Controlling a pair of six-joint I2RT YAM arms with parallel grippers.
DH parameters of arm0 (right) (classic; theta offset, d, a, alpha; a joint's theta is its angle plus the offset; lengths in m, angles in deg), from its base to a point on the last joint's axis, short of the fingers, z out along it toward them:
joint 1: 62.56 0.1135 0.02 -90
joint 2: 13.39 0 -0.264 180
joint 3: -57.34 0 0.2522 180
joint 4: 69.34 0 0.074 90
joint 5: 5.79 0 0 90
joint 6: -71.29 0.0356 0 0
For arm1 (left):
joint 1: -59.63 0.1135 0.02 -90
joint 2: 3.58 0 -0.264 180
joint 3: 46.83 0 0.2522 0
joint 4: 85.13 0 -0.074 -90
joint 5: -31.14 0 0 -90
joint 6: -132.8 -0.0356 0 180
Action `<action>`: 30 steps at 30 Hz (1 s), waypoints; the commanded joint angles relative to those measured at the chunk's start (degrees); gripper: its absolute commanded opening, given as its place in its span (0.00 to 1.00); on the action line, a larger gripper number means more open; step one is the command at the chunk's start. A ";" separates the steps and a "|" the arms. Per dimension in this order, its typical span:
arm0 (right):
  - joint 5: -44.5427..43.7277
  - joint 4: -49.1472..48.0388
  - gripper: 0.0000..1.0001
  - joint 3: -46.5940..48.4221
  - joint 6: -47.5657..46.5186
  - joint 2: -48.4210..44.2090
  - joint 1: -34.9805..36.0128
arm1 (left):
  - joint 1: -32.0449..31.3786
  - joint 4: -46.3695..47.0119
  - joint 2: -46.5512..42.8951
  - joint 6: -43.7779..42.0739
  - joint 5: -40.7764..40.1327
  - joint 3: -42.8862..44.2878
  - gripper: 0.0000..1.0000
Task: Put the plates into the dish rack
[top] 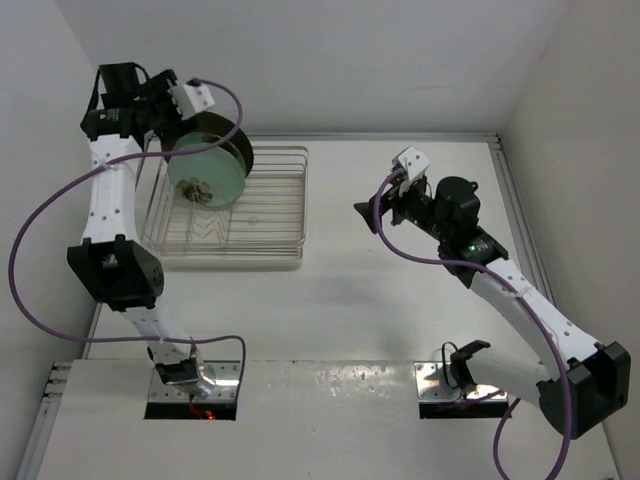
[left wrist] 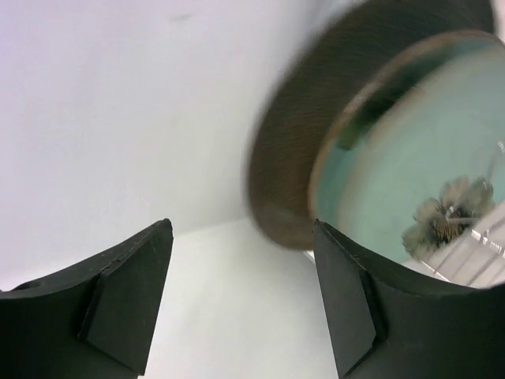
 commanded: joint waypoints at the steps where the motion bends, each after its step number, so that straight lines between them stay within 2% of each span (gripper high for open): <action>1: -2.80 -4.27 1.00 -0.12 3.25 -0.19 0.17 | 2.53 8.98 -7.23 23.10 -9.65 0.98 0.76; 2: -4.99 -4.72 1.00 -1.08 3.79 -0.02 -0.01 | 2.54 14.40 -8.55 30.65 -15.45 -1.57 0.76; 3: -6.06 -5.42 1.00 -1.35 4.31 0.16 -0.01 | 3.15 15.32 -11.26 42.56 -22.03 -4.21 0.80; 4: -8.85 -5.77 1.00 -2.31 6.41 0.51 -0.53 | 4.29 15.33 -12.76 45.90 -30.97 -10.50 0.80; 6: -13.33 -5.69 1.00 -3.02 10.96 1.04 -2.11 | 7.27 14.80 -18.28 51.61 -36.66 -19.22 0.80; 7: -13.80 -5.77 1.00 -3.98 12.22 1.22 -3.08 | 8.68 15.41 -20.14 53.56 -40.86 -28.05 0.80; 8: -15.11 -6.21 1.00 -4.51 13.27 1.39 -4.04 | 10.17 15.42 -21.90 56.01 -42.47 -31.79 0.80; 9: -17.21 -6.30 1.00 -5.13 15.89 1.31 -4.57 | 13.32 15.42 -23.40 60.04 -43.10 -35.14 0.80; 12: -19.94 -7.01 1.00 -7.41 17.15 1.83 -6.51 | 18.26 17.77 -29.37 61.93 -40.65 -47.45 0.80; 13: -20.39 -6.74 1.00 -7.94 17.32 2.18 -6.69 | 18.88 18.84 -31.65 61.93 -40.12 -52.61 0.80; 16: -20.66 -6.04 1.00 -7.68 18.38 2.71 -8.62 | 19.94 20.25 -33.60 61.93 -41.25 -58.35 0.80; 21: -17.14 -5.08 1.00 -5.75 16.98 4.82 -9.24 | 19.94 20.25 -36.15 65.08 -43.63 -62.76 0.80; 30: -14.24 -1.91 1.00 -1.97 19.44 6.23 -9.32 | 21.88 24.03 -40.81 67.02 -36.78 -70.42 0.80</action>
